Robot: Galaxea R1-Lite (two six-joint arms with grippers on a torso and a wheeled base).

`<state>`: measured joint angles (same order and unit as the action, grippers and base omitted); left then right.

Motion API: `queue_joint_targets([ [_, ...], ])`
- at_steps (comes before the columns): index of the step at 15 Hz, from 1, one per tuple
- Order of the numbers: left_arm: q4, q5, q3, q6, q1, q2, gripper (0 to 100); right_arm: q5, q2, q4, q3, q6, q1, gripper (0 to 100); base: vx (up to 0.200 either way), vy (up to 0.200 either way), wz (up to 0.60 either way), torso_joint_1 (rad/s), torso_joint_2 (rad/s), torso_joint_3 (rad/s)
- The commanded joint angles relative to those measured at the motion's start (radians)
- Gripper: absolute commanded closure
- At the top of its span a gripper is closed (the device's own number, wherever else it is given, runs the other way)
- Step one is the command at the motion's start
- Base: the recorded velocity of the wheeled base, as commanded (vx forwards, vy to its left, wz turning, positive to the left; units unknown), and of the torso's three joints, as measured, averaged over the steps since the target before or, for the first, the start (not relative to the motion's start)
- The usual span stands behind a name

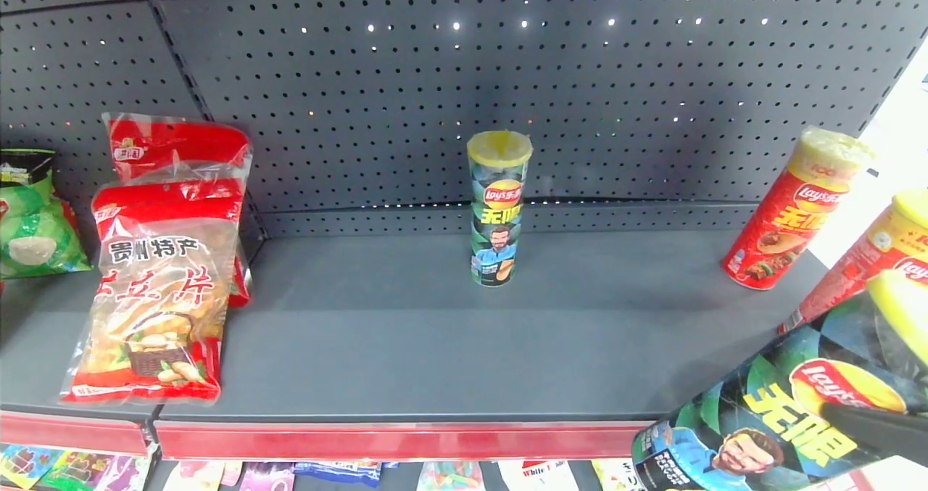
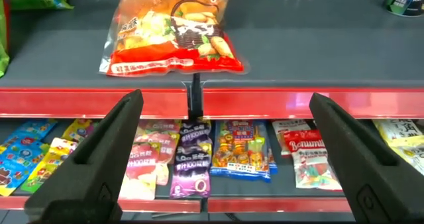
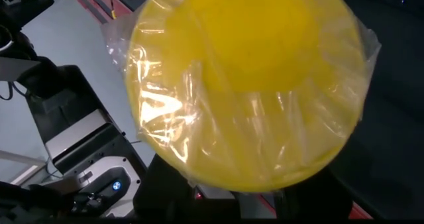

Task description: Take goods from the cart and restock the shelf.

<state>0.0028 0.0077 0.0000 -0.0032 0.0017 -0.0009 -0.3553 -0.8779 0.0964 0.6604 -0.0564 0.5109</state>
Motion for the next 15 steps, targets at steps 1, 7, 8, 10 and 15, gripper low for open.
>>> queue_joint_targets([
  [1,0.0,0.0,0.0,0.0,0.0,0.001,0,-0.001,-0.003,-0.001,-0.002,0.0,0.001,100,0.0,0.0,0.0,0.0,0.0,0.0],
  [7,0.0,0.0,-0.002,0.0,0.0,0.001,0,-0.001,-0.001,-0.001,-0.018,0.0,0.001,100,0.1,0.0,0.0,-0.001,0.0,0.0],
  [8,0.0,0.0,0.0,0.0,0.0,0.001,0,-0.001,-0.003,-0.001,-0.019,0.0,0.001,100,0.0,0.0,0.0,0.0,0.0,0.0],
  [10,0.0,0.002,0.0,-0.001,0.0,0.001,0,-0.001,-0.007,-0.017,-0.022,0.0,0.001,100,0.0,0.0,0.0,0.0,0.0,0.0],
  [15,0.0,-0.002,-0.002,0.003,0.0,0.001,0,-0.001,-0.015,-0.029,-0.031,0.0,0.001,100,0.0,0.0,0.0,0.0,0.0,0.0],
])
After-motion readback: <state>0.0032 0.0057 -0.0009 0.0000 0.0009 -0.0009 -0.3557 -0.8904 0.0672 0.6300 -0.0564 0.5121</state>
